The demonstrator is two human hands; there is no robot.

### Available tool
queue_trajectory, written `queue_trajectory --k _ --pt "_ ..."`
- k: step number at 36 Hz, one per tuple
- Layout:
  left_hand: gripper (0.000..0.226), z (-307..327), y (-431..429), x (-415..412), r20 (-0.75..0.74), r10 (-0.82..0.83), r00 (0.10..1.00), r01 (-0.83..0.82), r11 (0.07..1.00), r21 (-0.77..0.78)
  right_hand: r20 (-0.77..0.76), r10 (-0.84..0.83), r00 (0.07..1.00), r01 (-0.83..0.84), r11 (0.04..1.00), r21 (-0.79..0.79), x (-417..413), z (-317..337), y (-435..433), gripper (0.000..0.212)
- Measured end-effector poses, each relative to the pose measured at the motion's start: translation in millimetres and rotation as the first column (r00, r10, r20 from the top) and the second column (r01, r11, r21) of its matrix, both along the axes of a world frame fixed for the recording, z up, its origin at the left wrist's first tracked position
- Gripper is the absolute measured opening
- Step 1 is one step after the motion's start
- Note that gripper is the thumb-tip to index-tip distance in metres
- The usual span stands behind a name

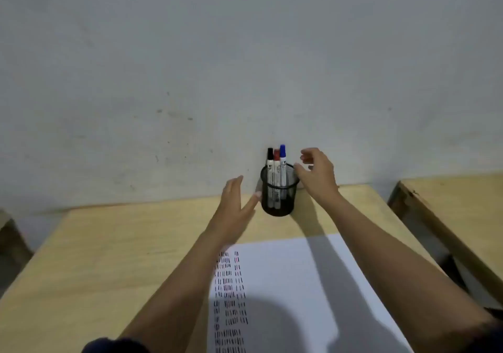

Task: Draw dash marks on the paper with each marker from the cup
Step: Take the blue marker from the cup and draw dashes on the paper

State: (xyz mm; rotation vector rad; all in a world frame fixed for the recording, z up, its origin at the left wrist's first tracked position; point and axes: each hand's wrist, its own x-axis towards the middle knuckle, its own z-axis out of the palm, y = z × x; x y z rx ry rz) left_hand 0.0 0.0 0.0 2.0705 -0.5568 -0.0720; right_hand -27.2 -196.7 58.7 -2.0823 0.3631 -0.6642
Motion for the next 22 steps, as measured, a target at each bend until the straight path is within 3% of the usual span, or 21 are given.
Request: queue_trajectory --k 4,14,22 --pt "0.080 -21.1 -18.2 5.5 -0.079 -0.069 0.994 0.064 0.996 -0.062 -0.086 0.056 0.995 -0.052 0.998 0.044 15.9 -12.4 -5.1 0.029" --pt "0.048 -28.7 -52.7 19.9 0.008 -0.190 0.982 0.183 0.936 -0.300 -0.077 0.157 0.985 -0.155 0.987 0.043 33.9 -21.2 -9.6 0.019" --pt "0.066 -33.3 -55.4 23.1 -0.016 -0.134 0.991 0.125 0.958 -0.259 -0.012 0.121 0.993 -0.121 0.992 -0.041 37.5 -19.8 -6.2 0.013"
